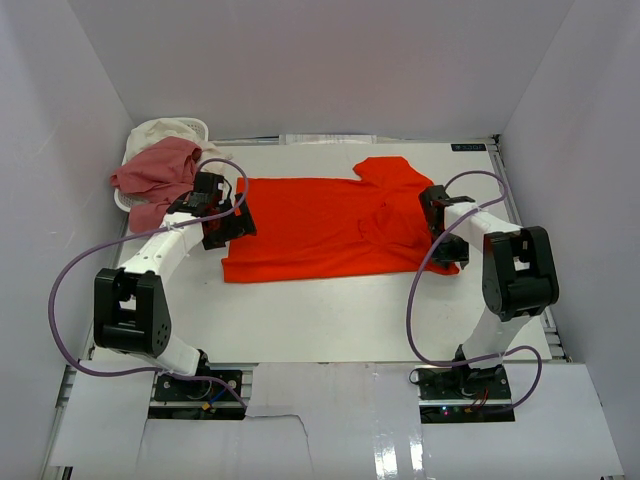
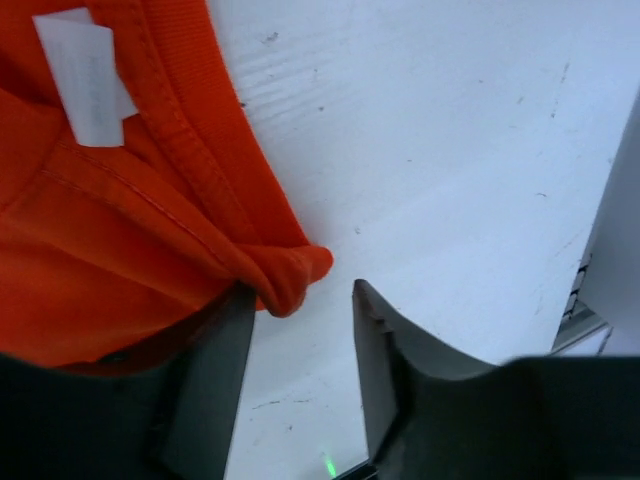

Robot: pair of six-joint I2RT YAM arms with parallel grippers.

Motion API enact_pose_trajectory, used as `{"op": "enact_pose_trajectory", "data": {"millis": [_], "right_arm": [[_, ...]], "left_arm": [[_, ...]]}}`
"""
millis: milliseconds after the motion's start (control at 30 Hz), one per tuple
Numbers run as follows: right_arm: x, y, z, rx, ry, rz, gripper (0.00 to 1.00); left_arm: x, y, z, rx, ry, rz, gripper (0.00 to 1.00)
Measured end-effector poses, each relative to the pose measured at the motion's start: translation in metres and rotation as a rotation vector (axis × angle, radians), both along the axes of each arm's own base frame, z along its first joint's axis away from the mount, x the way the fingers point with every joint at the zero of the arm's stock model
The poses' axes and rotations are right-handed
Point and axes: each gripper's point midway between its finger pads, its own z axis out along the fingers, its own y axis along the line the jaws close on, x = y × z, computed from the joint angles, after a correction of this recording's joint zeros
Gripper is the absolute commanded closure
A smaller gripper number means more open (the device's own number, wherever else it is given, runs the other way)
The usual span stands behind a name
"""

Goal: Fold and stack the t-shirts

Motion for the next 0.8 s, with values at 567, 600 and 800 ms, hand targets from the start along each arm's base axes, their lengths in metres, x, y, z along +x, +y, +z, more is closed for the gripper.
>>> {"op": "enact_pose_trajectory", "data": {"millis": [567,600,800], "right_arm": [[0.041,0.102,0.095,0.373,-0.323,0.223,0.43],[0.043,0.122,0.096,0.418,-0.323,0.281,0.41],[0.044,0.238,0.079,0.586,-0.209,0.590,0.38]], "left_arm": [[0.018,-0.001,-0.002,-0.007,0.021,0.008,0.02],[0.019,-0.001,-0.004,-0.027,0.028,0.017,0.02],[0.026,0.027,0.001,-0.120,0.037,0.133,0.02]]}}
